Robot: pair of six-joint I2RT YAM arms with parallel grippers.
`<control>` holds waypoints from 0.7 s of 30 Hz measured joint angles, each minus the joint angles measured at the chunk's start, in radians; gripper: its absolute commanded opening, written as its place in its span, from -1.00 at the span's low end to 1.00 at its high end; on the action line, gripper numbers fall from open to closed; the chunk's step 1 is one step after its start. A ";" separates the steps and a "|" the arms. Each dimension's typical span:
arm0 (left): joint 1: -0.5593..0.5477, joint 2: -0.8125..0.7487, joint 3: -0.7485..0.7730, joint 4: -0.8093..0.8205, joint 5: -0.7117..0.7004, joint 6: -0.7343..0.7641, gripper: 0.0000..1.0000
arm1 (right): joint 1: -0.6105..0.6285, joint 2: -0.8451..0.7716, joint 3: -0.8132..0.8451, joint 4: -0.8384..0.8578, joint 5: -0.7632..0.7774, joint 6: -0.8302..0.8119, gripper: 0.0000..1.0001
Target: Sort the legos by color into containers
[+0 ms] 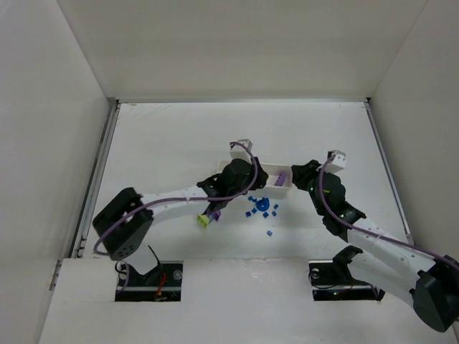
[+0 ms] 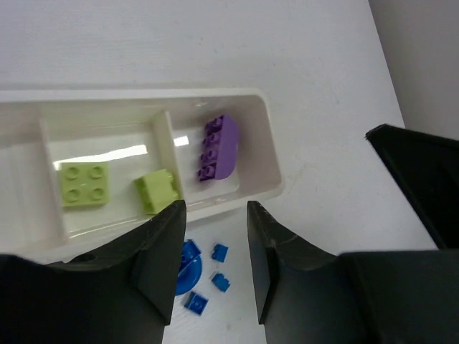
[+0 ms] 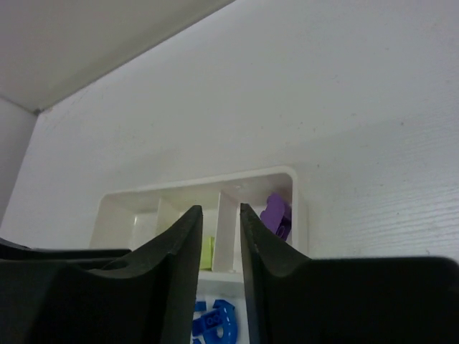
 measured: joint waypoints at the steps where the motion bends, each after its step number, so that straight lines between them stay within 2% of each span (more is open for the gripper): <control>1: 0.008 -0.059 -0.038 -0.010 -0.019 0.002 -0.29 | 0.018 0.006 0.002 0.002 -0.008 -0.006 -0.42; 6: 0.054 -0.373 -0.214 -0.094 -0.118 -0.002 -0.25 | 0.150 0.098 0.047 0.003 -0.058 -0.060 -0.44; 11: 0.085 -0.618 -0.319 -0.264 -0.204 -0.020 -0.16 | 0.298 0.224 0.136 0.005 -0.143 -0.131 -0.12; 15: 0.114 -0.720 -0.390 -0.384 -0.250 -0.040 -0.14 | 0.394 0.357 0.212 0.024 -0.219 -0.169 0.25; 18: 0.143 -0.752 -0.445 -0.443 -0.266 -0.063 -0.13 | 0.440 0.451 0.259 0.031 -0.239 -0.171 0.39; 21: 0.169 -0.758 -0.479 -0.468 -0.269 -0.078 -0.12 | 0.459 0.548 0.307 0.035 -0.233 -0.144 0.44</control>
